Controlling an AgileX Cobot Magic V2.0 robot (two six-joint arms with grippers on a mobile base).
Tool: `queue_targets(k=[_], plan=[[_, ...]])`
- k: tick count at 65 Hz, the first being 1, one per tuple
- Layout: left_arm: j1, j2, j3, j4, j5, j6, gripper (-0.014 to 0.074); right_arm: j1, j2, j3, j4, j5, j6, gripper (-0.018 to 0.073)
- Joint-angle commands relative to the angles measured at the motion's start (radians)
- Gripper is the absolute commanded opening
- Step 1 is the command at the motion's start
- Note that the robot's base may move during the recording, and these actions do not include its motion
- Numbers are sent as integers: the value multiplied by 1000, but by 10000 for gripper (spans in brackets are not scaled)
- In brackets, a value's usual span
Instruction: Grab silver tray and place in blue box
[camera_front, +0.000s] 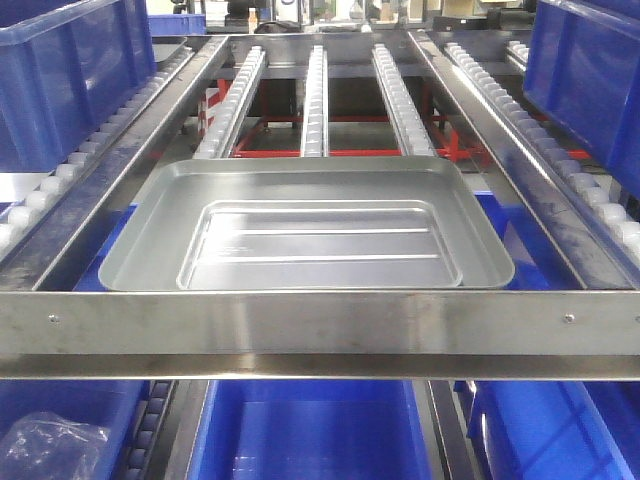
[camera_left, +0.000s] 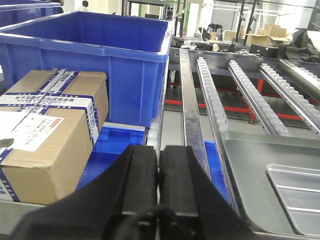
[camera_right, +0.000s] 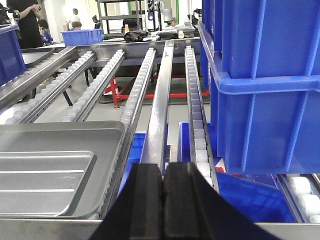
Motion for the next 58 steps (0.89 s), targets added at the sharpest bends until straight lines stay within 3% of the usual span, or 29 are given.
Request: queue_targets(k=[1,58], plan=[[-3,-11,18,-5,-86,0,-6,-1,-20,-20,-14,-85,-7,49],[-3,-11,15,-5,-86,0,-6,-1,-20,-21,-14,-101,-7,49]])
